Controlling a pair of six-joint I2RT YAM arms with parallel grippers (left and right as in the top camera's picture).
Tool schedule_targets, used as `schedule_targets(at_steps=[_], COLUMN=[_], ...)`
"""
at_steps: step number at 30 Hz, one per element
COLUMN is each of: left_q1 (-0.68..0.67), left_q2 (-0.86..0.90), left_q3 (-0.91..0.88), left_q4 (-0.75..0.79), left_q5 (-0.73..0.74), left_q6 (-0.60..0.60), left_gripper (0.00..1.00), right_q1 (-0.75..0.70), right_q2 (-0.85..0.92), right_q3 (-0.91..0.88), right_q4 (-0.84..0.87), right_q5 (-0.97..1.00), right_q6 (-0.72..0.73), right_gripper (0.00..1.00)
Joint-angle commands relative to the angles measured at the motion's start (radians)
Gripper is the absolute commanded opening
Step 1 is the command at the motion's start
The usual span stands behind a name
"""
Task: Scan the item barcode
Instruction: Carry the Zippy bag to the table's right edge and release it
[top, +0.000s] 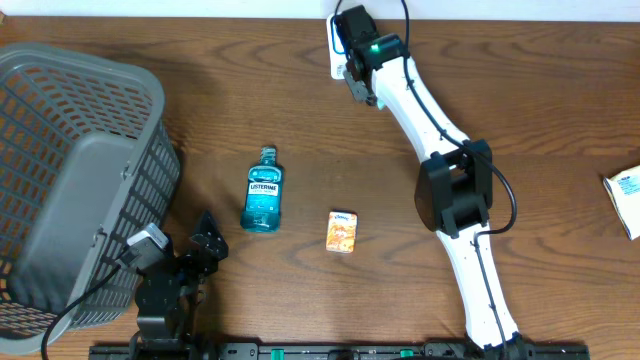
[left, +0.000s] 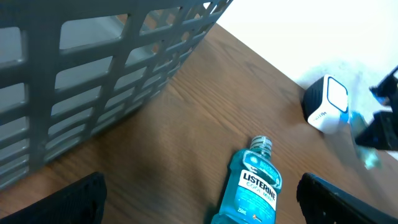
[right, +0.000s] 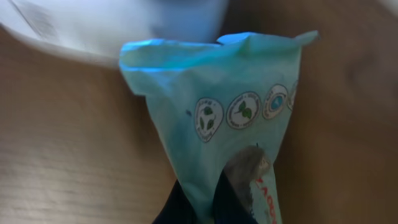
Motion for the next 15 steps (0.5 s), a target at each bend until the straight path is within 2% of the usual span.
schedule_targets(at_steps=[1,7,9,15], left_q1=[0.003,0.003,0.003,0.003], left_q2=[-0.007,-0.007,-0.007,-0.007], left_q3=[-0.009,-0.009,-0.009,-0.009], left_q4=[-0.021,-0.021,-0.021,-0.021], left_q5=[-0.012,-0.013,-0.013,-0.013], left_q6=[-0.002,-0.002,-0.002,-0.002], left_gripper=[0.98,0.98,0.98,0.98], right_q1=[-0.051,-0.163,-0.216,-0.431], right_q2=[-0.078,-0.119,-0.117,-0.116], right_q3=[0.048,0.048,0.031,-0.05], right_q4=[-0.106,-0.351,-0.384,-0.403], right_q5=[0.076,0.292,0.33,0.321], right_q6=[0.197,0.48,0.528,0.552], right_gripper=[0.01,0.01,0.01,0.01])
